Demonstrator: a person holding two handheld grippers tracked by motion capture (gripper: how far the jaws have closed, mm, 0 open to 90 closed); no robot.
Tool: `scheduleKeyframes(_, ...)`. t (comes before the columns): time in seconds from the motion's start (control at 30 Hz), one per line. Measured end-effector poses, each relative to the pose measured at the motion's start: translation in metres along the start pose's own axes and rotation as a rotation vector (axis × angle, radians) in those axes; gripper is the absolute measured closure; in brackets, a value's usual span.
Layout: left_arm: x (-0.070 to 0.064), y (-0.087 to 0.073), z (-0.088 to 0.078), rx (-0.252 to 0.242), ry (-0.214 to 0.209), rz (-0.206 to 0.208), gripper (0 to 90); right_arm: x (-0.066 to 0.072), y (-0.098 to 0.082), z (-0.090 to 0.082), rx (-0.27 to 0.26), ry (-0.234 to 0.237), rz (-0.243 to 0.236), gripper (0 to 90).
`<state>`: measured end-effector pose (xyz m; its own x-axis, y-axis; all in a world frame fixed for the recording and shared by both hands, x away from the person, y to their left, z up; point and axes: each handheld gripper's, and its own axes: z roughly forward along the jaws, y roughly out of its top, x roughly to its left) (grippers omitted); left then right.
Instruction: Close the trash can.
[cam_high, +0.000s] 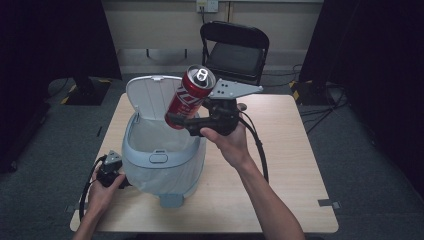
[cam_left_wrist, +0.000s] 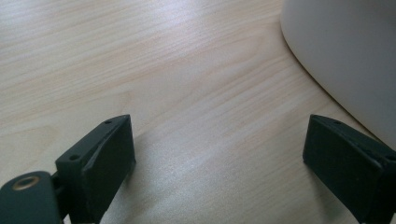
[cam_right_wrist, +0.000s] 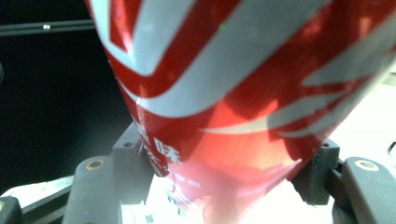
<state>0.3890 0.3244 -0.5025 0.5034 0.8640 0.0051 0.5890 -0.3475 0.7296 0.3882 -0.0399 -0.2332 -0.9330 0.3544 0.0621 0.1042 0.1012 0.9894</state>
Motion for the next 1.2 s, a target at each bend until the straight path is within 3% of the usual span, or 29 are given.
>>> scheduleKeyframes(0.2, 0.0, 0.0, 0.0, 0.0, 0.0, 0.001, 8.5, -0.003, -0.007, 0.019, 0.042, 0.014, 0.002, 33.4)
scheduleKeyframes(0.27, 0.0, 0.0, 0.0, 0.001, -0.003, 0.001, 8.5, -0.004, -0.011, 0.028, 0.078, 0.02, -0.003, 33.3)
scheduleKeyframes(0.57, 0.0, 0.0, 0.0, 0.001, -0.003, 0.001, 8.5, -0.01, -0.02, 0.04, 0.15, 0.023, 0.009, 32.7)
scheduleKeyframes(0.73, 0.0, 0.0, 0.0, 0.001, -0.003, 0.001, 8.5, -0.009, -0.022, 0.042, 0.142, -0.01, -0.002, 29.0)
scheduleKeyframes(1.0, 0.0, 0.0, 0.0, 0.001, -0.004, 0.001, 8.3, -0.013, -0.025, 0.043, 0.14, -0.007, 0.014, 29.0)
scheduleKeyframes(1.2, 0.001, 0.0, 0.0, 0.001, -0.005, 0.001, 8.2, -0.018, -0.025, 0.032, 0.135, -0.015, 0.011, 35.3)
